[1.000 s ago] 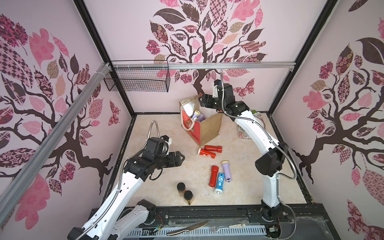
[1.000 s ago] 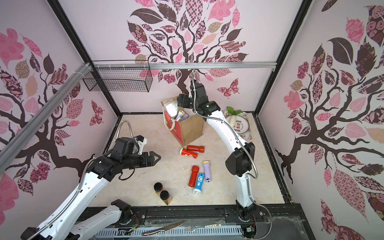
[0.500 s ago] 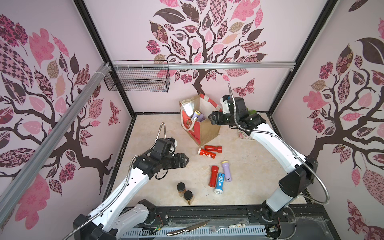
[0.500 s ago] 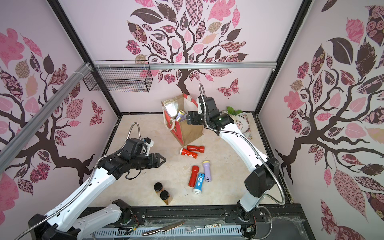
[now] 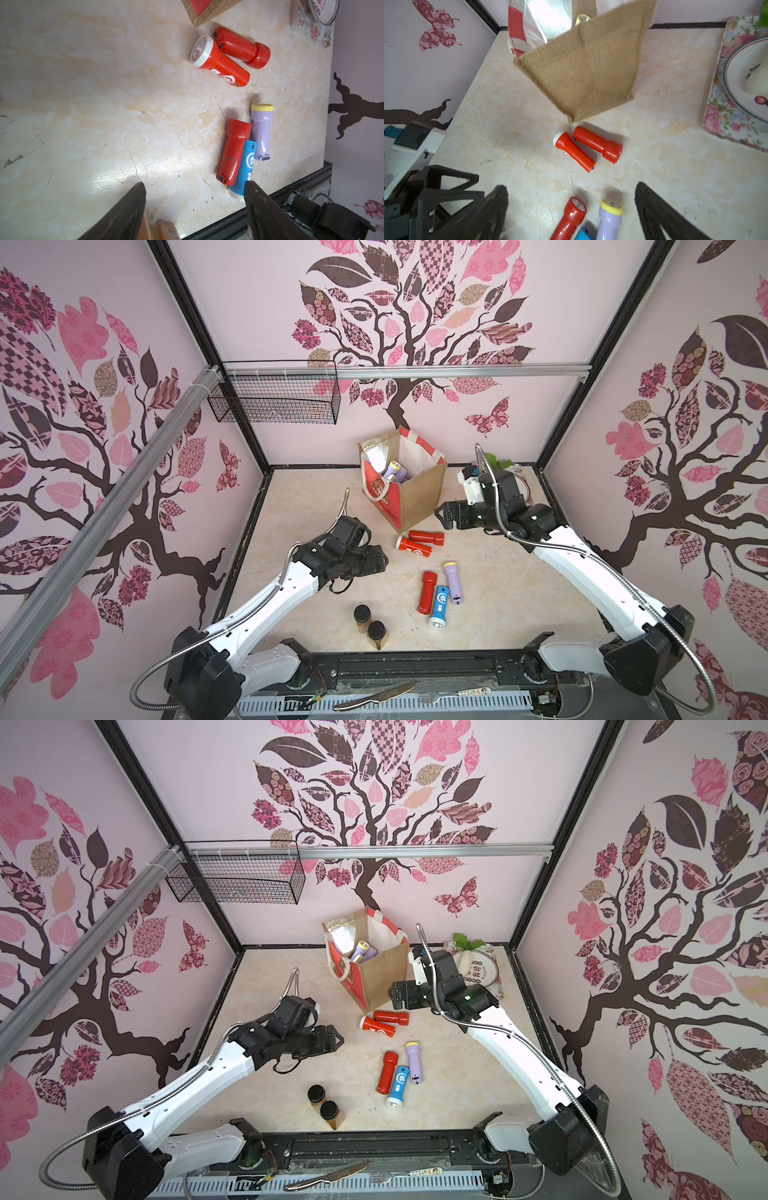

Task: Put the flashlights into the tote bags
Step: Pick up the flashlight from the center of the board.

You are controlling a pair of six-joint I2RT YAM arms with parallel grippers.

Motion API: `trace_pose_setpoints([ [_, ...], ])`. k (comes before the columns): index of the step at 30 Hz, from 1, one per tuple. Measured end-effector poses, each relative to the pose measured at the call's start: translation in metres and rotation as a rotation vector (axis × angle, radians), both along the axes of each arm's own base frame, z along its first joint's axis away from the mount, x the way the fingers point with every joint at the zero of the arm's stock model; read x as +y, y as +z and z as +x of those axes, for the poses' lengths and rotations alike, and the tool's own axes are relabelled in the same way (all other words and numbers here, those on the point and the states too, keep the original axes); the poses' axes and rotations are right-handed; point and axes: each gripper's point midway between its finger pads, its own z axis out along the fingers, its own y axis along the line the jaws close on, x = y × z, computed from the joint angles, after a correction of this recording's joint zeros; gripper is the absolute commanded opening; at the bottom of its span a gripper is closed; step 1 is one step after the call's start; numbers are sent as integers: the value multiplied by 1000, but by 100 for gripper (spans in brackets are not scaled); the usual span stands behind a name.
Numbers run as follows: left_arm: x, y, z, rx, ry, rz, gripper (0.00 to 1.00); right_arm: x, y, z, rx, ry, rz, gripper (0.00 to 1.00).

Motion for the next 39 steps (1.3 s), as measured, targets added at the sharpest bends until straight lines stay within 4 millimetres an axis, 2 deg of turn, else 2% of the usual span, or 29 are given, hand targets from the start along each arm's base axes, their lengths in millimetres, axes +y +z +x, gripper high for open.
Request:
trace_pose_setpoints([
  [4, -6, -12, 9, 45, 43, 25, 80, -15, -22, -19, 34, 0, -9, 99],
  [7, -11, -14, 19, 60, 84, 22, 80, -21, -31, -29, 42, -1, -10, 99],
  [14, -25, -15, 43, 79, 154, 6, 77, -34, -32, -52, 2, -5, 10, 100],
  [21, -47, -35, 55, 128, 177, 6, 76, -45, -40, -71, -16, -13, 17, 100],
  [31, -89, -67, 74, 190, 214, 15, 73, -56, -53, -82, -9, -28, -13, 99],
  [39, -118, -74, 105, 171, 241, 14, 72, -59, -49, -83, -36, -24, -27, 100],
])
